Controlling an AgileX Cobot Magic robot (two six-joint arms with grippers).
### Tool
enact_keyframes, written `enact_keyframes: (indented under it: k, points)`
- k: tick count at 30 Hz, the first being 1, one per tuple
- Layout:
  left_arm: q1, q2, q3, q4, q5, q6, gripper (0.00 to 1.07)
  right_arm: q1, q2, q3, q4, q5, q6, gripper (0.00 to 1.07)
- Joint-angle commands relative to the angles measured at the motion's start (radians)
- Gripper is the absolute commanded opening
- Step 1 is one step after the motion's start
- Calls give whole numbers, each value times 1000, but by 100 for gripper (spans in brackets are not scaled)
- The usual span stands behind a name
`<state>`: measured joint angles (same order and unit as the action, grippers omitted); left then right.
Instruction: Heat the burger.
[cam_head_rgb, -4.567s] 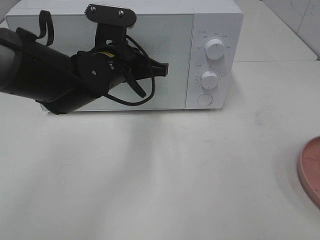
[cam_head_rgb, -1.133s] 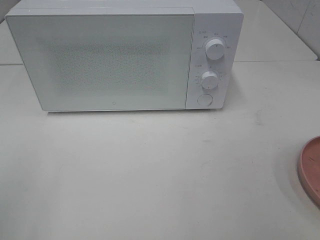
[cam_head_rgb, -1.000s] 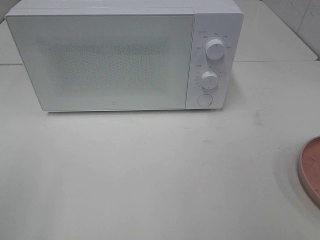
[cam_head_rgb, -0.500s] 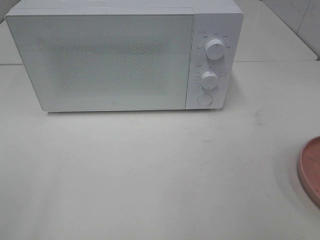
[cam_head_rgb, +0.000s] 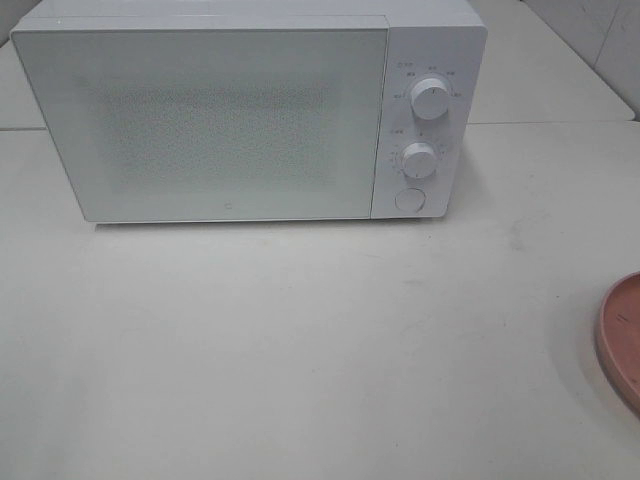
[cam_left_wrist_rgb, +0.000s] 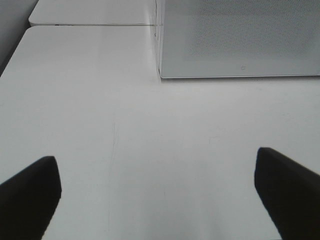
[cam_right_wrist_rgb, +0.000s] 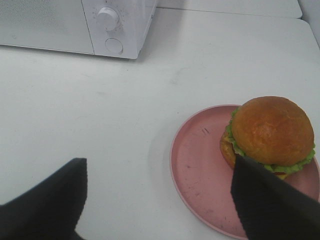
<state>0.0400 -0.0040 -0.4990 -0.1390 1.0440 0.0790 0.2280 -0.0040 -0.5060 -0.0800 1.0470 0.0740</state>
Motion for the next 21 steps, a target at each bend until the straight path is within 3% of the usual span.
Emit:
enact_keyframes:
  k: [1, 21]
  points:
    - [2, -29, 3, 2, -6, -11, 103, -7, -18, 0, -3, -10, -16, 76]
    - [2, -28, 3, 2, -6, -11, 103, -7, -18, 0, -3, -10, -16, 76]
